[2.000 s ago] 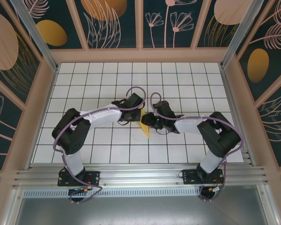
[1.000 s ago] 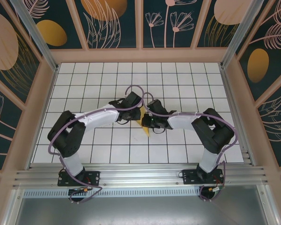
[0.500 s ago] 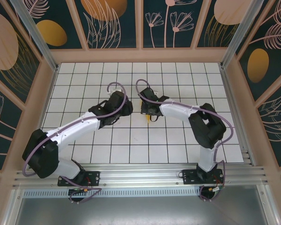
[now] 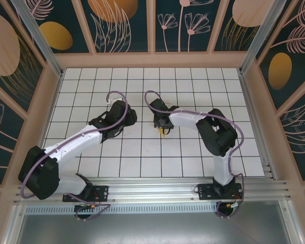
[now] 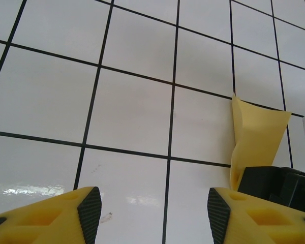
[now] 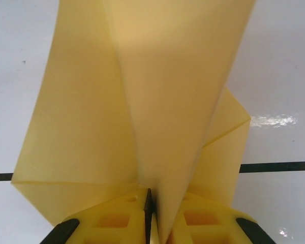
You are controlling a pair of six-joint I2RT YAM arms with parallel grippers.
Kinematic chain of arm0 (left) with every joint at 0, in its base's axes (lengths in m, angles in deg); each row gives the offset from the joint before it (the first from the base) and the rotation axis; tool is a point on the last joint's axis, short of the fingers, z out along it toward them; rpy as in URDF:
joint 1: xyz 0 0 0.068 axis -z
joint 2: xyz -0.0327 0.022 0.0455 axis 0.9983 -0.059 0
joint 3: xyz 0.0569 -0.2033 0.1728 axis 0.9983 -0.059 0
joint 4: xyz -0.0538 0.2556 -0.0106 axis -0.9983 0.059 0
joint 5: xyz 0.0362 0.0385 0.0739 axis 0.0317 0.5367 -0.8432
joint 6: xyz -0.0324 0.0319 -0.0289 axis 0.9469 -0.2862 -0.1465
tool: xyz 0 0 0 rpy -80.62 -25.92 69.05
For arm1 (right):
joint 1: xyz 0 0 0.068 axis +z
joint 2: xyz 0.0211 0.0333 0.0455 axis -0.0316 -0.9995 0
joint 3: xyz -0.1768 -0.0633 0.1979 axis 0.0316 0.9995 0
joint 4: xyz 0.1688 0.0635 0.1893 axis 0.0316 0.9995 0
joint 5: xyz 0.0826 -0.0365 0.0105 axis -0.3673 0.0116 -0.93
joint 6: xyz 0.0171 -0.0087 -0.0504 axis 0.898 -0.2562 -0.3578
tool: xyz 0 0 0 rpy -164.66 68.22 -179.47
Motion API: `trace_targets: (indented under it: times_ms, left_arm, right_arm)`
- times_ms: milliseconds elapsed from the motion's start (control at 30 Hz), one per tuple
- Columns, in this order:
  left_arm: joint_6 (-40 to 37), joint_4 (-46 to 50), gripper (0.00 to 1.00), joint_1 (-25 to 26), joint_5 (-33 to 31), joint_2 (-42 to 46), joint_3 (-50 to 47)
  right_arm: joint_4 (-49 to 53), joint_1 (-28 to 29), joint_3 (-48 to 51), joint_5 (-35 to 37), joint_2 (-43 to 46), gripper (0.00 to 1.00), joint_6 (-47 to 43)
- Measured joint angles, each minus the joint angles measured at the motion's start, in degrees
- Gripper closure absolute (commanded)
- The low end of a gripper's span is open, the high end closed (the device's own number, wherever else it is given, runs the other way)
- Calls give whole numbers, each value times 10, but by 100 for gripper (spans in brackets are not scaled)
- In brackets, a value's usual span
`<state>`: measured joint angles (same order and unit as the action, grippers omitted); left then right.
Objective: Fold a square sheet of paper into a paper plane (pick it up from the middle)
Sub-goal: Move a paper plane to the center of the table.
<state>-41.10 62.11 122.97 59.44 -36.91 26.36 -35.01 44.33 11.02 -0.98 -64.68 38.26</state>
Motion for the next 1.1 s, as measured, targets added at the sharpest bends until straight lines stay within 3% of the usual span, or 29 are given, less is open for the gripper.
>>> trace_targets:
  times_ms: [333,967,1100]
  left_arm:
    - [2,-4,40,-1,12,-9,0]
    - [2,-8,39,-1,25,-27,0]
    - [2,-8,39,-1,25,-30,0]
  right_arm:
    - [75,17,-68,30,-18,75,0]
    - [65,17,-56,15,-31,69,1]
    - [65,17,-58,14,-31,62,2]
